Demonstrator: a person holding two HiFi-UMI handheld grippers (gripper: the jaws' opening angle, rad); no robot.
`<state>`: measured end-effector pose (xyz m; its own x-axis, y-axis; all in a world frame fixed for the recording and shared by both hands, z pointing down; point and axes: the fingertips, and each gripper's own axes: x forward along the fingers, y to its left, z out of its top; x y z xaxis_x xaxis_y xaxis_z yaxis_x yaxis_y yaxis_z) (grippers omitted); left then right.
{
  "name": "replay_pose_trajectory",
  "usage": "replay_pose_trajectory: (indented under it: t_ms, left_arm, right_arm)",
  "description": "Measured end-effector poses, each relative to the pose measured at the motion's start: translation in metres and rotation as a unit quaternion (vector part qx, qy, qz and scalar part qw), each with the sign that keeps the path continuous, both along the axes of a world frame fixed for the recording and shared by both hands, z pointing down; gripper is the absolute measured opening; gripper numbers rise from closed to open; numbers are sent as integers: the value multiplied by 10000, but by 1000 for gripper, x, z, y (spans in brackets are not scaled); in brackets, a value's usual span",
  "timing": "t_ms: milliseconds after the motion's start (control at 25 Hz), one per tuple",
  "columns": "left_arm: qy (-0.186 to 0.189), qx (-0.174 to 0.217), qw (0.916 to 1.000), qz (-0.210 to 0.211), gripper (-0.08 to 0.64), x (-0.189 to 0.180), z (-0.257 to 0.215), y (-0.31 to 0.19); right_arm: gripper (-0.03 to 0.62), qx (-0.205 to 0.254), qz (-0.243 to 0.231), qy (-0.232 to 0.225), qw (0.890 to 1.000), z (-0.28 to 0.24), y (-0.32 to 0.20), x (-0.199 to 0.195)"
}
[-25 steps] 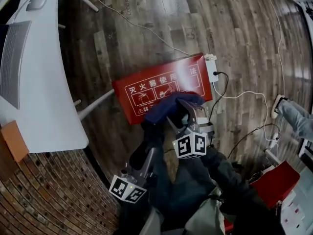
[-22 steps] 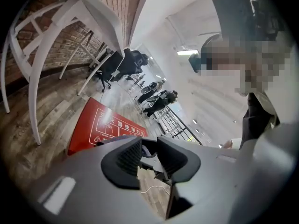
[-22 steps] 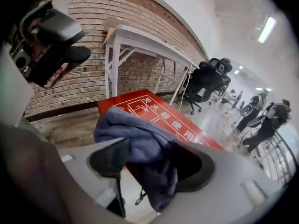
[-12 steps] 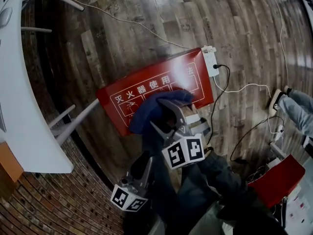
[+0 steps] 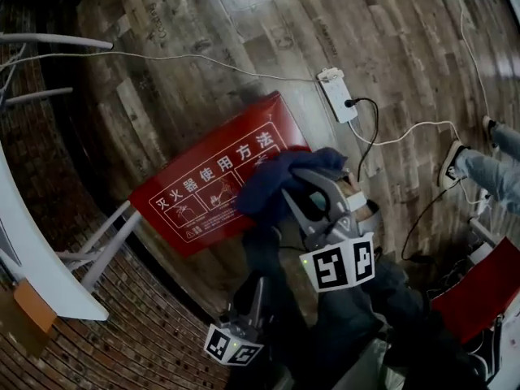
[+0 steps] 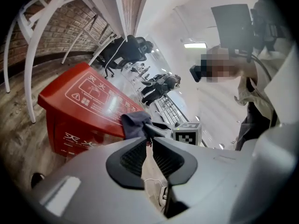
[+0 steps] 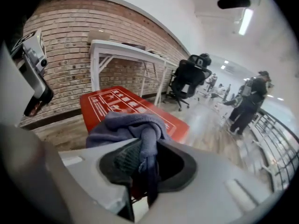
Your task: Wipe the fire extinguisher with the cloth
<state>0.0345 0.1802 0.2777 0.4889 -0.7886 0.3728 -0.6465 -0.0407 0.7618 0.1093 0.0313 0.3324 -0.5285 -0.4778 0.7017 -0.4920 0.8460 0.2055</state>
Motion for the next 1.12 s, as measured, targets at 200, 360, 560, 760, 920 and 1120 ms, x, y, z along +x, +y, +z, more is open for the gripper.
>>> replay_pose_trajectory:
  t_ms: [200, 360, 560, 760, 920, 1120]
  left_arm:
    - [204, 130, 9992, 326, 37, 43, 7, -16]
    - [364, 125, 9984, 404, 26, 67, 10, -19]
    - [255, -32, 9980, 578, 25, 73, 18, -18]
    - [140, -126, 9988, 453, 23, 67, 21, -25]
    - [67, -159, 9991, 395, 23, 68, 26, -30]
    - [-8, -185, 9992, 348, 23, 69, 32, -35]
  right_arm:
    - [98, -1240, 1652, -1130, 9719, 36, -28, 102]
    - [97, -2043, 1133, -1587, 9593, 100, -20, 93]
    - [91, -2442, 1374, -2514, 9264, 165, -33, 65]
    - [86, -2657, 1422, -1773, 9369, 268, -46, 58]
    - [86, -3466, 1793, -1369, 9105, 353, -45, 56]
    - [86, -3814, 2231, -1576, 8831, 391, -65, 50]
